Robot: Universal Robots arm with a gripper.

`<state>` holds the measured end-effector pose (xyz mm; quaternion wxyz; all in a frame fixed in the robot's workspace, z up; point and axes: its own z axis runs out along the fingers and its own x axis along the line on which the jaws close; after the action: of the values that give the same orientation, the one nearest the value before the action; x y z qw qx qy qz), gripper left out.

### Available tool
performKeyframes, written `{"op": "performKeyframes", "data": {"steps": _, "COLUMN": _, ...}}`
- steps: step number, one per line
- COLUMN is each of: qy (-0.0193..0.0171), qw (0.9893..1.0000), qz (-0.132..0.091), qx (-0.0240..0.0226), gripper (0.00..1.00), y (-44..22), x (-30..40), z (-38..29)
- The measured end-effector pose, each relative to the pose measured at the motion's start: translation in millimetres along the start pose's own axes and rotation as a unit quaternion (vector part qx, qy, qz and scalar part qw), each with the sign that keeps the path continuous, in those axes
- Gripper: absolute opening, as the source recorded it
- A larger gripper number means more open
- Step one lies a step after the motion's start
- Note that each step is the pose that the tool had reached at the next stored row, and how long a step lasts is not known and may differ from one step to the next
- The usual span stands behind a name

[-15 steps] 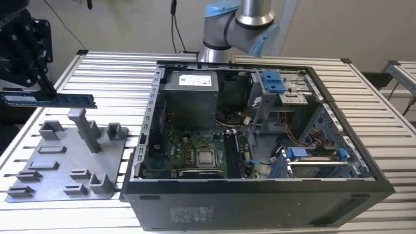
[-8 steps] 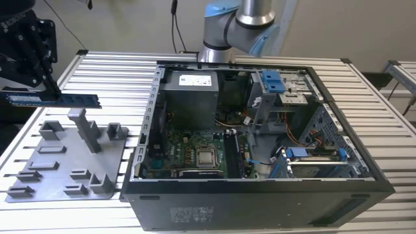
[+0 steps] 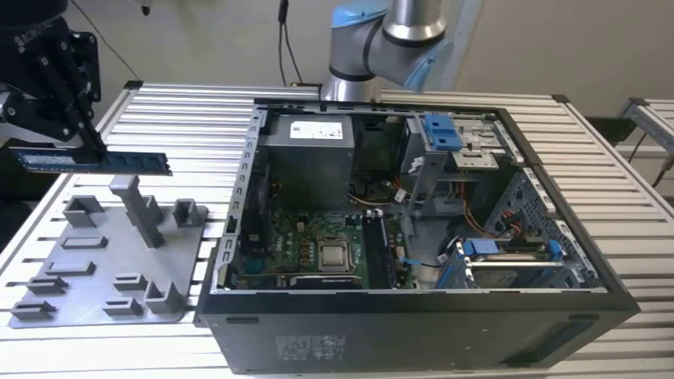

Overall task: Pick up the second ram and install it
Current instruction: 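Pick up the second ram and move it above second insertion slot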

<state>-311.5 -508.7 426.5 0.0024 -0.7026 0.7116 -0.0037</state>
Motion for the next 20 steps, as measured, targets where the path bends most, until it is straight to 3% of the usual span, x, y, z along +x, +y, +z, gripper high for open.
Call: {"op": "performKeyframes", "data": {"steps": 20, "qy": 0.0, "qw": 1.0, "qz": -0.001, "qx": 0.0, "gripper": 0.14, "y": -45.8, "x": -0.6, "z": 0.4}}
